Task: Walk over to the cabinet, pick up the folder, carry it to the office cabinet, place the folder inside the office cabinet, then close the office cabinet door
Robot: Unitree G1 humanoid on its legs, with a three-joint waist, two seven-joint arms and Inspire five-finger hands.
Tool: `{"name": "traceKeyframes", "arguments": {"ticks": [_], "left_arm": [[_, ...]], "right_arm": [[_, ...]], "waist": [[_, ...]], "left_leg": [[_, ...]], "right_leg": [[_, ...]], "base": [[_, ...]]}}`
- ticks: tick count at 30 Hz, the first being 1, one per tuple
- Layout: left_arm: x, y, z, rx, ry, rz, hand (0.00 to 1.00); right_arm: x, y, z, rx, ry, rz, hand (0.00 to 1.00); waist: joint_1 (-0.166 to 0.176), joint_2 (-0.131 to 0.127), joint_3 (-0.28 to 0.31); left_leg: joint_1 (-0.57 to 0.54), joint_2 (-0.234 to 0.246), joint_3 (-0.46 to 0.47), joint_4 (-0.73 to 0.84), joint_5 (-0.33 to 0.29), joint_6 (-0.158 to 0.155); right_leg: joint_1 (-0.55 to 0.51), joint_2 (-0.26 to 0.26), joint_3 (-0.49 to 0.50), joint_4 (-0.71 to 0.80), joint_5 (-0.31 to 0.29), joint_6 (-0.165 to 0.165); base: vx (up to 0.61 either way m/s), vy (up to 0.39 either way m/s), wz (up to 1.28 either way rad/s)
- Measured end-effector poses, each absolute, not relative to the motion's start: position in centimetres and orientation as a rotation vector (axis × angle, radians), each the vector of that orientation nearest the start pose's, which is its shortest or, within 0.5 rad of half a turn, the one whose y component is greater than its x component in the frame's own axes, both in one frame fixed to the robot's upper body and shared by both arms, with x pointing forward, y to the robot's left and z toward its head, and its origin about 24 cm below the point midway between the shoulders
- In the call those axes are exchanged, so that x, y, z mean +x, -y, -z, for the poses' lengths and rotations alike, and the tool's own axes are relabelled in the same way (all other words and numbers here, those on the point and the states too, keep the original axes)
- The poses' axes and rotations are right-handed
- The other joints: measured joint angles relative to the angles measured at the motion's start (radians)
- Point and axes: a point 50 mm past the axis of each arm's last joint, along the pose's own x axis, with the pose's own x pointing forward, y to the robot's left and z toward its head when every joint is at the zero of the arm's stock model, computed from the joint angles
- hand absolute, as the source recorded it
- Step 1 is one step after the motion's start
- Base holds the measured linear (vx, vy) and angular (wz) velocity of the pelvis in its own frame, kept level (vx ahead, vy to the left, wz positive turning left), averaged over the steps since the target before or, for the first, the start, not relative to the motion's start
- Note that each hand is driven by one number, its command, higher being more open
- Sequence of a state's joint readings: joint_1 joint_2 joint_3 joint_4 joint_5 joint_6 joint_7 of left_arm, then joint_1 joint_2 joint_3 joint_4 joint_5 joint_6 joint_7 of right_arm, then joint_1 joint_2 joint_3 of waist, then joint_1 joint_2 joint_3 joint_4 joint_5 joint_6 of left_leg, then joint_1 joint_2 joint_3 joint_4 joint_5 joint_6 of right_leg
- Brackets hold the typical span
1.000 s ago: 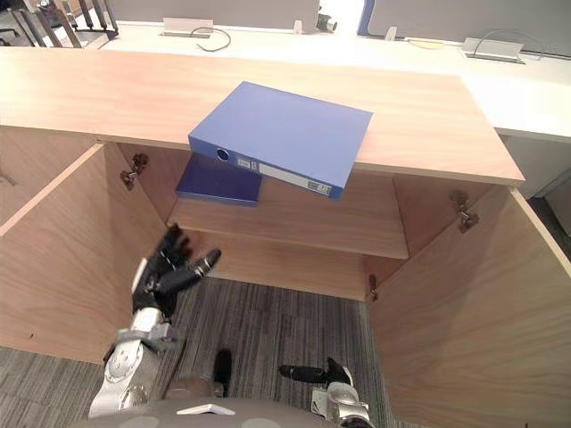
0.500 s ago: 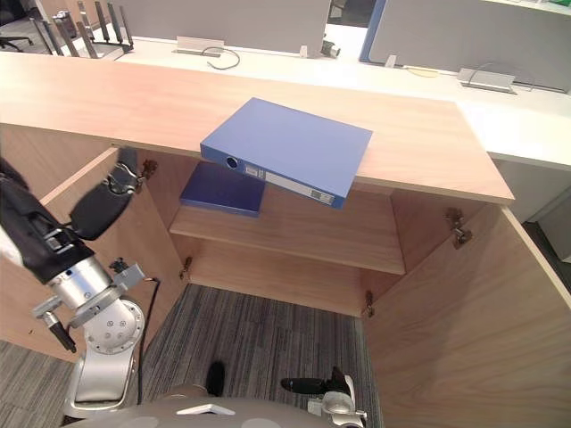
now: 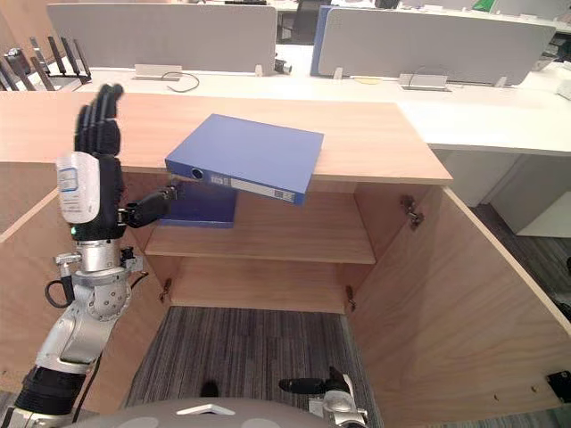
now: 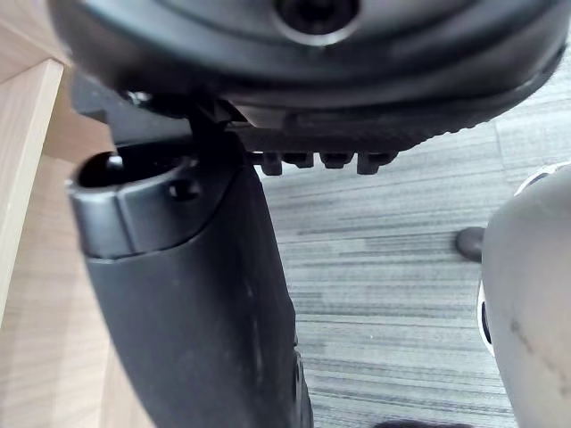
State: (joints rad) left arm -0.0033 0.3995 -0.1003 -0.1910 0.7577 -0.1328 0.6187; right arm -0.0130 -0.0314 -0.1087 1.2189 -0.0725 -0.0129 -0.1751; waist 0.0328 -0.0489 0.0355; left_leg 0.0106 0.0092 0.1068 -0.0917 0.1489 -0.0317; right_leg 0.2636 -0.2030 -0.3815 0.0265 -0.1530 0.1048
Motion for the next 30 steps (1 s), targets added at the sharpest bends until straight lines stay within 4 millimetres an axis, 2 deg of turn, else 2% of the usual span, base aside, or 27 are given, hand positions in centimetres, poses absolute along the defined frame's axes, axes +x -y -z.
{"name": "traceKeyframes", "arguments": {"ticks": [9, 14, 18, 21, 26, 30], "left_arm": [[25.4, -20.1, -10.8, 1.136, 0.567, -0.226, 1.00], [27.0, -19.7, -11.0, 1.162, 0.561, -0.166, 1.00], [28.0, -19.4, -11.0, 1.180, 0.547, -0.134, 1.00], [28.5, -19.4, -11.1, 1.196, 0.544, -0.124, 1.00], [29.4, -19.1, -11.7, 1.245, 0.571, -0.091, 1.00], [30.1, -18.5, -11.3, 1.283, 0.557, -0.032, 1.00]], "right_arm": [[9.7, 17.9, 16.8, -0.112, -1.193, 0.205, 1.00], [9.9, 18.2, 16.8, -0.112, -1.186, 0.200, 1.00], [10.2, 18.4, 16.7, -0.113, -1.174, 0.203, 1.00], [10.2, 18.5, 16.6, -0.108, -1.173, 0.211, 1.00], [9.8, 18.7, 16.7, -0.100, -1.183, 0.223, 1.00], [9.7, 19.1, 16.7, -0.140, -1.186, 0.204, 1.00]], "waist": [[-0.009, -0.029, 0.007], [-0.030, -0.025, 0.010], [-0.051, -0.017, 0.012], [-0.065, -0.018, 0.013], [-0.066, -0.031, 0.013], [-0.067, -0.035, 0.010]], "left_leg": [[0.032, -0.004, 0.010, 0.004, -0.009, -0.007], [0.041, 0.003, 0.009, 0.001, -0.011, -0.011], [0.056, 0.006, 0.013, 0.000, -0.034, -0.026], [0.061, 0.004, 0.013, 0.000, -0.050, -0.023], [0.063, 0.001, 0.014, 0.000, -0.057, -0.024], [0.069, -0.001, 0.020, 0.004, -0.055, -0.017]], "right_leg": [[0.022, -0.002, 0.018, -0.014, 0.006, -0.014], [0.029, 0.002, 0.023, -0.024, 0.011, -0.018], [0.035, 0.000, 0.034, -0.030, 0.018, -0.014], [0.035, -0.003, 0.038, -0.031, 0.018, -0.016], [0.036, -0.003, 0.043, -0.039, 0.012, -0.047], [0.038, -0.003, 0.043, -0.039, 0.023, -0.062]], "base": [[0.06, -0.055, -0.11], [-0.01, -0.056, -0.09], [-0.05, -0.020, -0.14], [-0.04, -0.010, -0.07], [0.01, -0.022, -0.04], [0.06, -0.035, -0.05]]}}
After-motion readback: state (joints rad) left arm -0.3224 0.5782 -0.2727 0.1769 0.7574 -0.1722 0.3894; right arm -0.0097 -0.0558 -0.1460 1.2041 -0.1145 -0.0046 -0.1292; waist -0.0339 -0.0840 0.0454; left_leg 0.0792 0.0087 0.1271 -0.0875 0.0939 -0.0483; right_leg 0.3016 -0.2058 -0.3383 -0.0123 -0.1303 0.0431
